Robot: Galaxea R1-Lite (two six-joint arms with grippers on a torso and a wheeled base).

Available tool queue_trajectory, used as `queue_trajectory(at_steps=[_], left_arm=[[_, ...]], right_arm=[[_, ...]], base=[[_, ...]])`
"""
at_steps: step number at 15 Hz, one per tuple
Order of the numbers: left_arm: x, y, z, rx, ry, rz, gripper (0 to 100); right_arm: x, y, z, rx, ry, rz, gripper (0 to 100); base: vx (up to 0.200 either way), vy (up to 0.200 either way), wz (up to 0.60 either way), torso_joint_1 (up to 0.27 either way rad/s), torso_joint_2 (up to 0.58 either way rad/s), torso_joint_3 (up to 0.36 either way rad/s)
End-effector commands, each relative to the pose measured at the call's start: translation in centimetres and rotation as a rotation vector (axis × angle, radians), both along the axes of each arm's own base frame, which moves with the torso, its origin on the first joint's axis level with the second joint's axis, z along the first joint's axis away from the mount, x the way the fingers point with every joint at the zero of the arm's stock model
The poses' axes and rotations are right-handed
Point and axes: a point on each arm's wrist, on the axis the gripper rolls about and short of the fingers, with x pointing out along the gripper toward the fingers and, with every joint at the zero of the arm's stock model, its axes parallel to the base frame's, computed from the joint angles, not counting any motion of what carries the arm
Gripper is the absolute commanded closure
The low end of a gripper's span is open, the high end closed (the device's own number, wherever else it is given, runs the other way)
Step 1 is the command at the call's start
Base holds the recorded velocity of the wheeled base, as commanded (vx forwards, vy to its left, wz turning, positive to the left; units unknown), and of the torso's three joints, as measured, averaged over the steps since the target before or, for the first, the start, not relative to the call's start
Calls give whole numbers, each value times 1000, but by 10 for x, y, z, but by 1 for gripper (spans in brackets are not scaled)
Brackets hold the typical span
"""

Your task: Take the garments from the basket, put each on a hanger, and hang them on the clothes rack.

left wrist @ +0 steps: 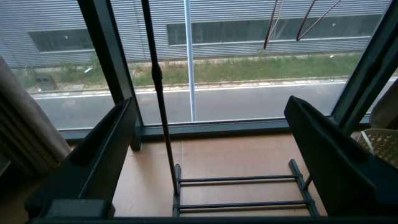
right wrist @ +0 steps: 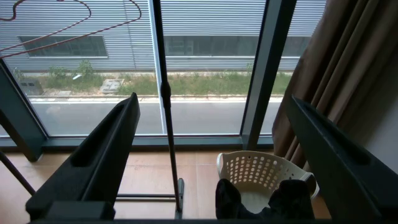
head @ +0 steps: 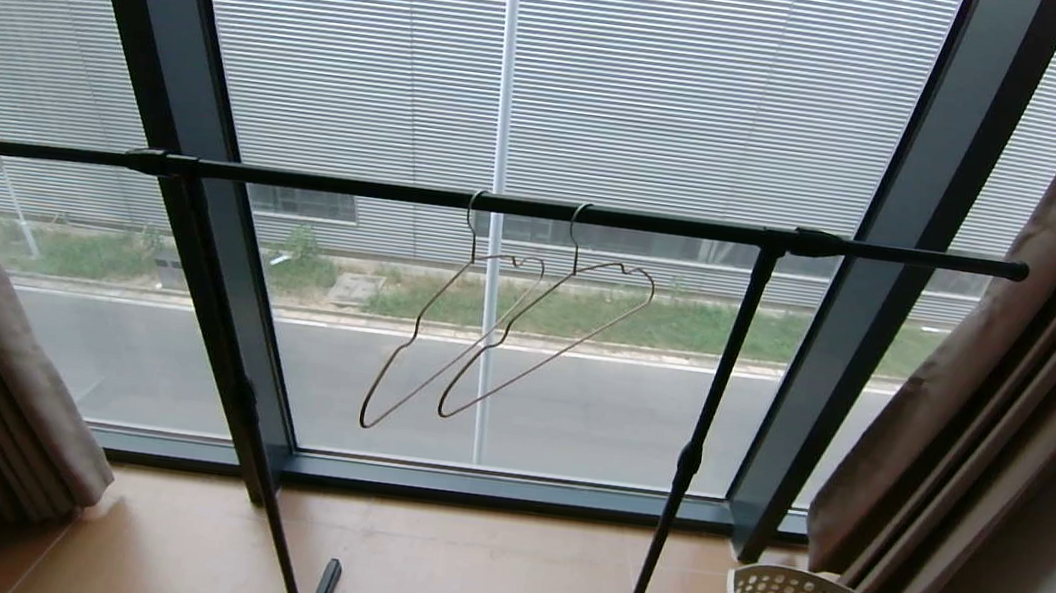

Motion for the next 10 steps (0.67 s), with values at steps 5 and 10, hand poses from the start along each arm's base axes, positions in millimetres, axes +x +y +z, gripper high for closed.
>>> queue_trajectory(at_steps=[5, 10], left_arm=[[0, 0, 0, 0, 0, 0, 0], [0, 0, 0, 0, 1, 0, 0]], right_arm=[[0, 0, 0, 0, 0, 0, 0], [0, 0, 0, 0, 0, 0, 0]], base=[[0, 0, 0, 0, 0, 0], [0, 0, 0, 0, 0, 0]])
